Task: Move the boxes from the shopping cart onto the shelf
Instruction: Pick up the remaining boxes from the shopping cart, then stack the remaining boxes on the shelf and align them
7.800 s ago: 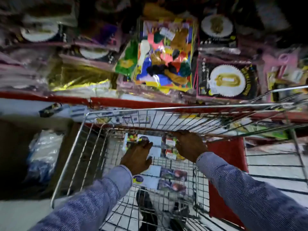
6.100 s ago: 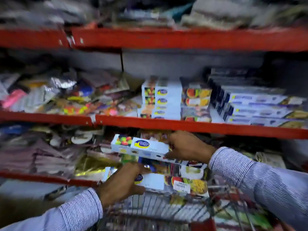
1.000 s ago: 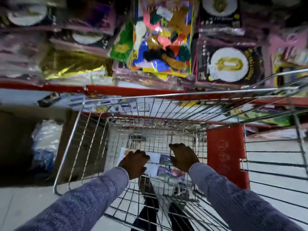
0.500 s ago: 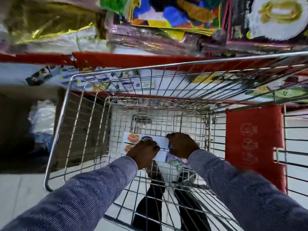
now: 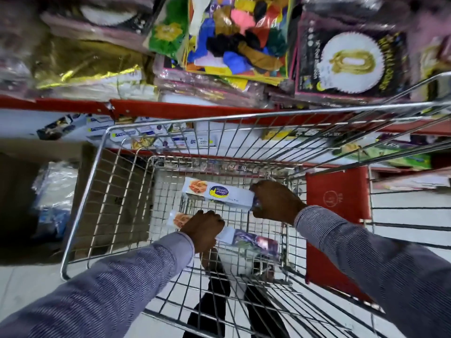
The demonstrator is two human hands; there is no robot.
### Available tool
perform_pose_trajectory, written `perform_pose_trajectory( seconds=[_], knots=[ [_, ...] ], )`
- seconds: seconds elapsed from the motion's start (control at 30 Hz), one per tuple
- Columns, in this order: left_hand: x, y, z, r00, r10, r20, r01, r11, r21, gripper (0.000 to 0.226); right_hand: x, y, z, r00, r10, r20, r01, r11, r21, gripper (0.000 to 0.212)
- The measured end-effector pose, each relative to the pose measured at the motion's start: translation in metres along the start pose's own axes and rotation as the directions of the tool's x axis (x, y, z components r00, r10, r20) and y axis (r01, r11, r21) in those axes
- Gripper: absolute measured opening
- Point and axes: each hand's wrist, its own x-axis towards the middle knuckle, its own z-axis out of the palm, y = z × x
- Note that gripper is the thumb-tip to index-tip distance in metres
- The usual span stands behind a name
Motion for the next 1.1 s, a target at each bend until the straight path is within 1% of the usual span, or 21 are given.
perform_pose_trajectory(
  seconds=[0.1, 0.17, 0.23, 0.27, 0.33, 0.47, 0.57, 0.67, 0.73, 0.8, 0.87, 0.93, 0.97, 1.03, 1.1],
  knots=[
    [-0.024, 0.003, -0.041, 0.991, 0.011, -0.130, -0.025, 0.994, -0.103, 0.033, -0.017, -0.012, -0.049, 0.997, -0.039, -0.069, 0.036, 0.998, -0.043, 0.049],
    [-0.043, 0.006, -0.075, 0.968, 0.019, -0.249, -0.057, 0.987, -0.147, 0.034, -0.029, -0.025, -0.089, 0.992, -0.069, -0.110, 0.063, 0.996, -0.056, 0.047],
    [-0.066, 0.010, -0.113, 0.937, 0.024, -0.349, -0.080, 0.986, -0.147, 0.037, -0.042, -0.037, -0.134, 0.981, -0.115, -0.153, 0.100, 0.990, -0.104, 0.050],
    [-0.077, 0.012, -0.131, 0.922, 0.016, -0.387, -0.076, 0.987, -0.139, 0.039, -0.049, -0.042, -0.154, 0.974, -0.139, -0.180, 0.117, 0.985, -0.129, 0.053],
    [-0.101, 0.019, -0.175, 0.870, 0.008, -0.492, -0.047, 0.997, -0.067, 0.040, -0.067, -0.057, -0.205, 0.956, -0.182, -0.232, 0.143, 0.974, -0.173, 0.058],
    [-0.140, 0.023, -0.252, 0.822, -0.024, -0.569, 0.004, 0.999, -0.037, 0.047, -0.093, -0.085, -0.298, 0.916, -0.219, -0.335, 0.143, 0.961, -0.236, 0.054],
    [-0.174, 0.030, -0.319, 0.720, -0.008, -0.694, 0.047, 0.998, 0.038, 0.052, -0.117, -0.105, -0.371, 0.877, -0.250, -0.411, 0.130, 0.946, -0.298, 0.052],
    [-0.199, 0.044, -0.378, 0.689, 0.004, -0.725, 0.040, 0.998, 0.043, 0.044, -0.138, -0.119, -0.426, 0.833, -0.293, -0.469, 0.164, 0.941, -0.296, 0.053],
    [-0.207, 0.048, -0.405, 0.670, -0.035, -0.742, 0.079, 0.997, 0.024, 0.045, -0.144, -0.121, -0.451, 0.808, -0.297, -0.509, 0.145, 0.937, -0.317, 0.052],
    [-0.210, 0.050, -0.430, 0.692, -0.077, -0.717, 0.108, 0.994, -0.002, 0.045, -0.143, -0.123, -0.473, 0.790, -0.271, -0.549, 0.095, 0.940, -0.327, 0.047],
    [-0.211, 0.050, -0.456, 0.681, -0.072, -0.729, 0.134, 0.991, 0.028, 0.039, -0.143, -0.122, -0.495, 0.773, -0.243, -0.586, 0.048, 0.943, -0.328, 0.044],
    [-0.210, 0.050, -0.479, 0.668, -0.079, -0.740, 0.163, 0.986, 0.041, 0.039, -0.141, -0.118, -0.516, 0.770, -0.210, -0.602, 0.016, 0.950, -0.312, 0.045],
    [-0.207, 0.048, -0.489, 0.658, -0.067, -0.750, 0.151, 0.988, 0.044, 0.039, -0.139, -0.115, -0.526, 0.771, -0.185, -0.609, -0.008, 0.954, -0.300, 0.043],
    [-0.202, 0.041, -0.508, 0.649, -0.042, -0.759, 0.134, 0.989, 0.060, 0.042, -0.135, -0.105, -0.547, 0.766, -0.154, -0.625, -0.044, 0.956, -0.290, 0.037],
    [-0.195, 0.034, -0.525, 0.653, -0.051, -0.756, 0.129, 0.991, 0.044, 0.050, -0.128, -0.093, -0.566, 0.764, -0.126, -0.633, -0.056, 0.964, -0.260, 0.036]
  ],
)
